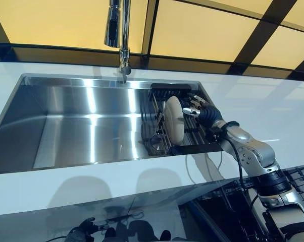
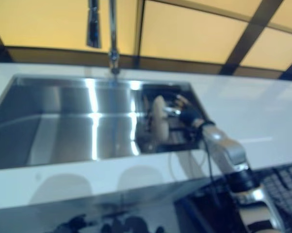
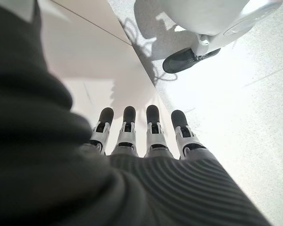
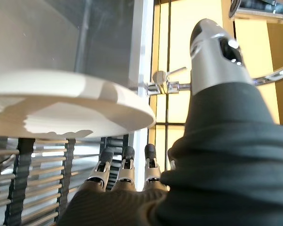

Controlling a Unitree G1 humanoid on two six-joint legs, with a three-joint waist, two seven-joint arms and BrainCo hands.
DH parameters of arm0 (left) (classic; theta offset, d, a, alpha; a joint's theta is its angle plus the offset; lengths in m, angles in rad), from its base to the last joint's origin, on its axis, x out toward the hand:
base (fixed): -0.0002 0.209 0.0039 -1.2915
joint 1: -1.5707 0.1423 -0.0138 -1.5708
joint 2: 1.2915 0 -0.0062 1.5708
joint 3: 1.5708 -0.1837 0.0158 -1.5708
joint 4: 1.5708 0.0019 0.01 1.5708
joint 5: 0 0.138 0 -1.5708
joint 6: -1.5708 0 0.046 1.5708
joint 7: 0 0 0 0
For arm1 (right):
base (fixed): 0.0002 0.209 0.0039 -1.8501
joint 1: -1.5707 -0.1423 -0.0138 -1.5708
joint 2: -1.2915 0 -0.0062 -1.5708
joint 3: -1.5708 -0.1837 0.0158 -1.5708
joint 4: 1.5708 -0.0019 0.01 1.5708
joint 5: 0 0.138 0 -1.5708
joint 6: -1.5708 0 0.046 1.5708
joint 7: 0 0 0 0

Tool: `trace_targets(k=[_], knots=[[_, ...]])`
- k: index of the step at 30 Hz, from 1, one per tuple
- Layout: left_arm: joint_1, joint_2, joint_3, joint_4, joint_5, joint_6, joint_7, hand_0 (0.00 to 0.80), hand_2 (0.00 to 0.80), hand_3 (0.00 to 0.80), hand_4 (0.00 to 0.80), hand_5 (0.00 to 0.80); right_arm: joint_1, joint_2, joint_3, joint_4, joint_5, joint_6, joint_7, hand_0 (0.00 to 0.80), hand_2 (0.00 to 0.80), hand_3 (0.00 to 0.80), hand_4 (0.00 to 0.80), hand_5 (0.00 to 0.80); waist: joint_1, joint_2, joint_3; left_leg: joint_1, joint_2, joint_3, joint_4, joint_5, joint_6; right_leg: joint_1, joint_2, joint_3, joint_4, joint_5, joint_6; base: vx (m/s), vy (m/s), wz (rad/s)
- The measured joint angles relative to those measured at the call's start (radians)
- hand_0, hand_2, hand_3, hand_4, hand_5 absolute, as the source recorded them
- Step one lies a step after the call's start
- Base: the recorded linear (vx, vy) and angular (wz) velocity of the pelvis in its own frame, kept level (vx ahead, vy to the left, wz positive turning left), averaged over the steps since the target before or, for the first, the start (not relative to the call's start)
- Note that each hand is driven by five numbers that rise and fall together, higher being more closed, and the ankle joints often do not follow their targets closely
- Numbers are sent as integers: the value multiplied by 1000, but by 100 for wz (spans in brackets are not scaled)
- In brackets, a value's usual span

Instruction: Take plates into dishwasher

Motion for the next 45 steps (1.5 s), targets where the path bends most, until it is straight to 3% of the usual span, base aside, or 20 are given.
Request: trace_targets(k=[16, 45], knots=[[-3, 0, 0, 8, 0, 0, 0, 0, 0, 0, 0, 0, 0, 2, 16, -29, -4, 9, 3, 0, 0, 0, 0, 0, 1, -8, 5, 0, 1, -1, 0, 0, 0, 0, 0, 0, 3, 0, 0, 0, 0, 0], [-4, 0, -1, 7, 0, 2, 0, 0, 0, 0, 0, 0, 1, 48, 41, -29, 18, 46, -132, 0, 0, 0, 0, 0, 2, -7, 5, 2, 4, -3, 1, 1, 1, -1, 0, 0, 18, 0, 0, 0, 0, 0]])
